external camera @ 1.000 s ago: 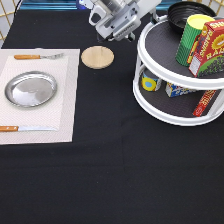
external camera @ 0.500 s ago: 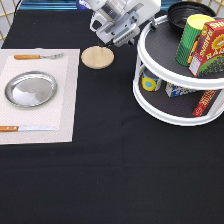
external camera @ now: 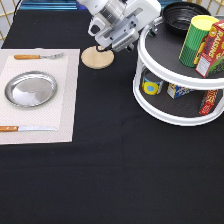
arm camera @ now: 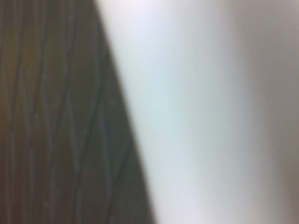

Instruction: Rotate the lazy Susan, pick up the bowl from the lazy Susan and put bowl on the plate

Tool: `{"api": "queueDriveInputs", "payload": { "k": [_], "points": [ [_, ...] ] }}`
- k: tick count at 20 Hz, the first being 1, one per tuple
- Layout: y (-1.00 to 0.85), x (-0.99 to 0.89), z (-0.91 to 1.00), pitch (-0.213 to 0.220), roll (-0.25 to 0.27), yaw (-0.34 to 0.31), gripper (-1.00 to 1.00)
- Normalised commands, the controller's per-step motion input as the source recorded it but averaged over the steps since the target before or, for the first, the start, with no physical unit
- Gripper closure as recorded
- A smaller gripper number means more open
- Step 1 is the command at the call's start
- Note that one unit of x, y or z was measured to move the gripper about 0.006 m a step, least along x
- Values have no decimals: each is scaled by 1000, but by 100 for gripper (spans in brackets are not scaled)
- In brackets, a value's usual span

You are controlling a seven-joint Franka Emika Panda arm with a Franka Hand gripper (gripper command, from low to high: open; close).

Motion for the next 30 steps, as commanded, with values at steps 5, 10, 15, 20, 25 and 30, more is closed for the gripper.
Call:
{"api": "queueDriveInputs", "payload": {
  "k": [5, 10, 15, 20, 25, 30],
  "points": [
    [-25, 742, 0, -60, -17, 43, -100],
    [-21, 793, 15, -45, -9, 52, -100],
    [0, 753, 119, -34, -1, 64, -100],
    [0, 153, 429, -4, 0, 69, -100],
    [72, -479, 643, -30, -24, 31, -100],
    [163, -573, 800, -46, -38, 7, -100]
  ]
}}
